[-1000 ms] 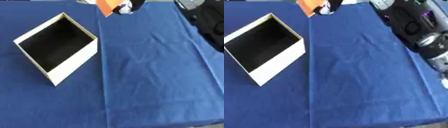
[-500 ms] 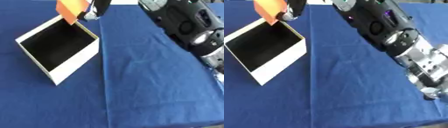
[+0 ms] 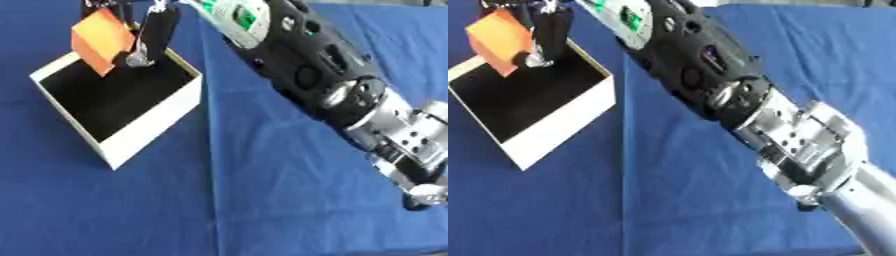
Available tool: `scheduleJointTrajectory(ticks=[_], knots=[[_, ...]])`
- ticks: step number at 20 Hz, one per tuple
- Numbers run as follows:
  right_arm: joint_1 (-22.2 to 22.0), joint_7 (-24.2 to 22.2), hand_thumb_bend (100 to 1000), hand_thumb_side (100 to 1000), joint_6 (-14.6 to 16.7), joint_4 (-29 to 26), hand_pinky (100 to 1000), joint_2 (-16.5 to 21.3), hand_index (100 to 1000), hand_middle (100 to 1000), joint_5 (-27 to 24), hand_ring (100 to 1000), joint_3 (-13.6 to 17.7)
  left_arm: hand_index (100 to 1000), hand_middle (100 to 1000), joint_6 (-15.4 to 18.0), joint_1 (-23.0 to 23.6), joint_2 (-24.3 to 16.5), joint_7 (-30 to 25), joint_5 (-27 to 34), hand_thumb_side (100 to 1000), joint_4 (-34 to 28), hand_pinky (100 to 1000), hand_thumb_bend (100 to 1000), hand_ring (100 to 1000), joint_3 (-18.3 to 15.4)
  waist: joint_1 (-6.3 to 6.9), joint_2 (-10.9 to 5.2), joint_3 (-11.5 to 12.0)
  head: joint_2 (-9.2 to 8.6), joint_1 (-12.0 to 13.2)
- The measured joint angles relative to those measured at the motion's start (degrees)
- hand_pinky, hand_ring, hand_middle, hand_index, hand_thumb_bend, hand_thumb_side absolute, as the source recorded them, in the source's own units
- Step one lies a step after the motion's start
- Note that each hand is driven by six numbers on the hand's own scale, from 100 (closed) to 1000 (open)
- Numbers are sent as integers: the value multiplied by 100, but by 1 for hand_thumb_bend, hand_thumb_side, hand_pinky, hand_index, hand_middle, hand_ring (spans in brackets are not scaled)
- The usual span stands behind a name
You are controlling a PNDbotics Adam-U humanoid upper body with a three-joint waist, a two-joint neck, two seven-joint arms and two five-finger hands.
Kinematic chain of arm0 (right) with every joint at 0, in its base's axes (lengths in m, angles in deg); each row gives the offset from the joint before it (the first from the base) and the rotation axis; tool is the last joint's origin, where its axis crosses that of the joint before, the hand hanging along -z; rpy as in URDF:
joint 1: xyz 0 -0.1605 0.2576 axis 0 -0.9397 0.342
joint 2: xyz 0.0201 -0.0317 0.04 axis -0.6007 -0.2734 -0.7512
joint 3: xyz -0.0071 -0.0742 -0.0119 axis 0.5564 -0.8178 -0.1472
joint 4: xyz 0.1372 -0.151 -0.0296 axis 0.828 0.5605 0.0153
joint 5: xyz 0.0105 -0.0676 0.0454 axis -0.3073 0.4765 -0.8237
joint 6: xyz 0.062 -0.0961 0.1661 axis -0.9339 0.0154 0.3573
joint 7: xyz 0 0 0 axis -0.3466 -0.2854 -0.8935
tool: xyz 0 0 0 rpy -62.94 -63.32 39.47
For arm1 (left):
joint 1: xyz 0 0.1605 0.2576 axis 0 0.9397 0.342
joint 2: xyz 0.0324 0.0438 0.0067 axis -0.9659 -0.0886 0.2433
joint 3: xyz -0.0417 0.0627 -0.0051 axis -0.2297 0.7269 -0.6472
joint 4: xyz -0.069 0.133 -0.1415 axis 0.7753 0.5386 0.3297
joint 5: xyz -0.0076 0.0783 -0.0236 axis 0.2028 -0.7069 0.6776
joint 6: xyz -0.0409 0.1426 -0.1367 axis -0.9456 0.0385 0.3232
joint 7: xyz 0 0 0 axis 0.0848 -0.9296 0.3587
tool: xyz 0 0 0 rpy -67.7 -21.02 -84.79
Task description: Pick up objects on the table and place them in the box.
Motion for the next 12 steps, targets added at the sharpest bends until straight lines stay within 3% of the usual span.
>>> scheduleJointTrajectory(ticks=[9, 12], knots=[[-214, 26, 100, 142, 267, 596, 654, -282, 661, 481, 427, 648, 96, 688, 620, 0, -44, 50, -36, 46, 655, 0, 421, 100, 549, 2, -31, 48, 85, -27, -83], [-266, 31, 100, 193, 389, 765, 692, -317, 712, 550, 511, 700, 131, 688, 619, -6, -46, 50, -43, 48, 657, 0, 420, 100, 549, 2, -44, 87, 105, -27, -90]])
